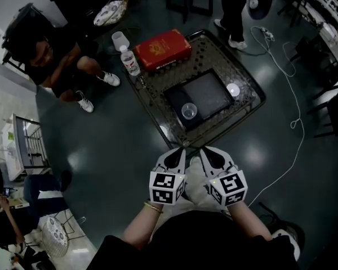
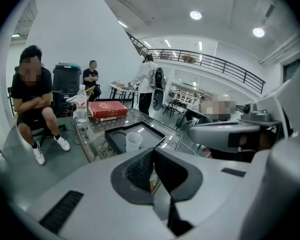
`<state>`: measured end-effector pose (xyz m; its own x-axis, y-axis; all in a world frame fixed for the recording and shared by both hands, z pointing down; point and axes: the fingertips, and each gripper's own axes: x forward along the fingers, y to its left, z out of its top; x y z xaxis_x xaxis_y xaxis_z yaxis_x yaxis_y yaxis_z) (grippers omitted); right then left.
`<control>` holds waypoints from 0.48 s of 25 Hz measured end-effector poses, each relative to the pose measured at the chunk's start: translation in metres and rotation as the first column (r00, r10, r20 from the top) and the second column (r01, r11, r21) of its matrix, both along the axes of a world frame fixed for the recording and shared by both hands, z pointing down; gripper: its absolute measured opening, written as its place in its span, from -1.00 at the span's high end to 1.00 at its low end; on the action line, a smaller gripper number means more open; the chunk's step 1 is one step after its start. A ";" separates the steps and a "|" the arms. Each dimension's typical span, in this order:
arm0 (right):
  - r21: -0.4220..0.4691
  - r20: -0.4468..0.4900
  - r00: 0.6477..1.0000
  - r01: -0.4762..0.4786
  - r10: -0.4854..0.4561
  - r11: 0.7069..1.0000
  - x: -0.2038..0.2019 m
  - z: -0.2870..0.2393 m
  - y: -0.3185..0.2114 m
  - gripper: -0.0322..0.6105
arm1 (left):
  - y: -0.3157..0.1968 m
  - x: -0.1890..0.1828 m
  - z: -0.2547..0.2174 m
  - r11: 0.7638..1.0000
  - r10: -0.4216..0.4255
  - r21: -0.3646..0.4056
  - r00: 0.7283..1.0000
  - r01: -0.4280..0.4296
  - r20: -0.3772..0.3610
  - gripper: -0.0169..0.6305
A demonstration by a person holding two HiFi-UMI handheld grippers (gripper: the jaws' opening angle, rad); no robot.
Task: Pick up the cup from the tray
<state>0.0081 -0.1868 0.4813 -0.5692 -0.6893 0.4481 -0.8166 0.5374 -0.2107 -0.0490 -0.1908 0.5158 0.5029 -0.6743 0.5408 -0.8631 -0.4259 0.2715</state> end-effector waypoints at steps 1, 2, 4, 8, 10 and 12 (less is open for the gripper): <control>-0.007 0.003 1.000 0.006 -0.005 1.000 0.001 0.003 -0.006 0.86 | -0.006 0.001 0.003 1.000 -0.010 -0.004 1.000 0.010 0.002 0.91; -0.014 0.006 1.000 0.011 -0.011 1.000 0.003 0.006 -0.011 0.87 | -0.011 0.002 0.006 1.000 -0.019 -0.010 1.000 0.019 0.006 0.91; -0.028 0.012 1.000 0.025 -0.024 0.999 0.005 0.011 -0.021 0.86 | -0.022 0.003 0.013 0.999 -0.037 -0.018 0.999 0.037 0.015 0.91; -0.047 0.014 0.999 0.049 -0.049 0.998 0.011 0.021 -0.039 0.86 | -0.042 0.011 0.028 0.998 -0.059 -0.030 0.998 0.060 0.026 0.90; -0.059 0.015 0.998 0.059 -0.058 0.997 0.014 0.027 -0.047 0.86 | -0.052 0.015 0.038 0.997 -0.063 -0.038 0.997 0.065 0.036 0.90; -0.071 0.018 0.998 0.066 -0.065 0.995 0.017 0.033 -0.053 0.86 | -0.061 0.021 0.050 0.997 -0.062 -0.051 0.997 0.064 0.048 0.85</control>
